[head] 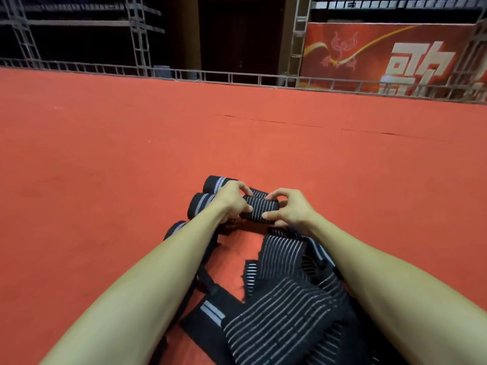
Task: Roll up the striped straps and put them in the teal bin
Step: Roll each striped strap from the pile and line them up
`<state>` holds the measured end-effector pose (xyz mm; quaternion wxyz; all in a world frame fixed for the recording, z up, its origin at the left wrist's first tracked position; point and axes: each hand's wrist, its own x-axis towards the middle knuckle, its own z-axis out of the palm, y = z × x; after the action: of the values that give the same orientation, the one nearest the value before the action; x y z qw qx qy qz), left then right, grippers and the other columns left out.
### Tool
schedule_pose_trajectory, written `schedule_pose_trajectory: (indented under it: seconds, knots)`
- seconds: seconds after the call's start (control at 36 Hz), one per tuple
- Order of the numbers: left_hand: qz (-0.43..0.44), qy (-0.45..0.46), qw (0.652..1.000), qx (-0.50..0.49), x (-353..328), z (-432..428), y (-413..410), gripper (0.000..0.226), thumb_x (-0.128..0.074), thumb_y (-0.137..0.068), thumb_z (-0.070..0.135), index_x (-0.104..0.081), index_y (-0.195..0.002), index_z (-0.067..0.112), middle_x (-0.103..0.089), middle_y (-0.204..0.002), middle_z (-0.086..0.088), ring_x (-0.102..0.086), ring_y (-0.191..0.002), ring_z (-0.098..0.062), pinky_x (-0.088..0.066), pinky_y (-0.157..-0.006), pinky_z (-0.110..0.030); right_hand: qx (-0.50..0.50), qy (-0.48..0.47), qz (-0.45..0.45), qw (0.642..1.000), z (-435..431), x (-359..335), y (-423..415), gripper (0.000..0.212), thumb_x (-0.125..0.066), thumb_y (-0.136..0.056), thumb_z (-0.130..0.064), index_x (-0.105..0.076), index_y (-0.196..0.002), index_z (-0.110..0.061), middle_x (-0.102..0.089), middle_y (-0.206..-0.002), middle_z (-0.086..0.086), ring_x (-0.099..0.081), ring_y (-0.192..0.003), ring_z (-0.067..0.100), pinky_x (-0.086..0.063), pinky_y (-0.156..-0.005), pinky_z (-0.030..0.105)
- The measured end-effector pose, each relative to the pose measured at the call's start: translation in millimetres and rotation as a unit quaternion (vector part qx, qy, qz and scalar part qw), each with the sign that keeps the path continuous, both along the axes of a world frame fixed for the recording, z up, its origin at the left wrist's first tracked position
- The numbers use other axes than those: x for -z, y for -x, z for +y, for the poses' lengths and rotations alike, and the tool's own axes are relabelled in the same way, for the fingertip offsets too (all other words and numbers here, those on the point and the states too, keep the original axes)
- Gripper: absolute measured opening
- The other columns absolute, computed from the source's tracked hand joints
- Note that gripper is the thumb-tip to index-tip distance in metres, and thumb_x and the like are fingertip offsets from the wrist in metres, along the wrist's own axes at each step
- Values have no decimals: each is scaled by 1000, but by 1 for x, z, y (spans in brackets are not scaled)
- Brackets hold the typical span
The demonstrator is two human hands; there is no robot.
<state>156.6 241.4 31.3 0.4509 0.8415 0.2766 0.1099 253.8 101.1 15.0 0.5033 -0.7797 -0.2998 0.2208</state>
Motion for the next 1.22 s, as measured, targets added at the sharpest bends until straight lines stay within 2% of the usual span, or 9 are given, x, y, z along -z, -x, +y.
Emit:
schedule_pose_trajectory:
  seconds: [0.17, 0.31, 0.42, 0.5, 0.58, 0.64, 0.86, 1.0, 1.22]
  knots:
    - [37, -105, 994, 8, 14, -2, -4, 32, -78, -79, 6, -63, -104, 18, -64, -109, -9, -64, -99, -26, -55, -84, -36, -20, 38, -119, 992, -2, 21, -4, 39, -86, -72, -11, -59, -90, -32, -65, -97, -2, -65, -88, 22, -59, -80, 49]
    - [50, -170, 984, 20, 21, -6, -5, 31, -66, -86, 4, -57, -114, 15, -61, -123, -10, -59, -106, -25, -43, -76, -28, -24, 68, -204, 976, -1, 30, -4, 39, -84, -75, -25, -60, -106, -24, -65, -112, -7, -61, -106, 20, -49, -94, 41]
    - [49, -176, 983, 24, 26, -9, -6, 38, -65, -93, 21, -57, -128, 10, -60, -130, -12, -56, -120, -26, -46, -97, -34, -20, 88, -209, 974, -3, 34, -6, 42, -80, -80, -32, -61, -116, -21, -63, -115, -6, -56, -109, 17, -41, -88, 28]
    - [46, -200, 978, 26, 28, -11, -9, 38, -60, -97, 23, -57, -132, 7, -58, -134, -14, -53, -126, -27, -40, -106, -35, -13, 86, -175, 981, -3, 33, -9, 40, -78, -82, -35, -65, -118, -22, -65, -108, -2, -57, -101, 15, -42, -85, 27]
    - [62, -216, 974, 28, 29, -12, -12, 39, -59, -98, 22, -57, -134, 6, -56, -138, -16, -52, -128, -29, -40, -107, -37, -4, 66, -134, 989, -3, 31, -11, 29, -74, -85, -41, -71, -109, -25, -60, -85, -1, -59, -74, 18, -55, -83, 43]
    - [71, -233, 970, 27, 30, -12, -15, 40, -61, -97, 23, -57, -133, 6, -54, -138, -17, -53, -126, -31, -42, -105, -38, 8, 46, -133, 990, -2, 34, -13, 23, -75, -85, -35, -72, -106, -26, -56, -85, -5, -61, -74, 19, -56, -86, 46]
    - [63, -257, 964, 35, 31, -11, -15, 26, -66, -93, 17, -56, -116, 10, -55, -122, -14, -56, -108, -30, -43, -86, -36, 45, 40, -190, 980, -2, 39, -8, 24, -81, -80, -27, -73, -102, -21, -58, -89, -7, -54, -86, 14, -43, -79, 25]
    - [51, -246, 968, 17, 35, -14, -14, 28, -69, -91, 16, -65, -118, 9, -61, -123, -13, -58, -115, -28, -46, -95, -38, 39, 51, -202, 977, -2, 38, -7, 27, -78, -83, -25, -72, -108, -15, -45, -77, -22, -51, -90, 11, -36, -80, 21]
    - [76, -230, 969, 42, 41, -23, -5, 49, -59, -98, 21, -45, -143, 11, -40, -147, -13, -41, -136, -29, -35, -112, -42, 52, 43, -218, 974, -8, 24, 2, 29, -79, -82, -24, -73, -109, -15, -64, -100, -4, -61, -89, 14, -45, -81, 26]
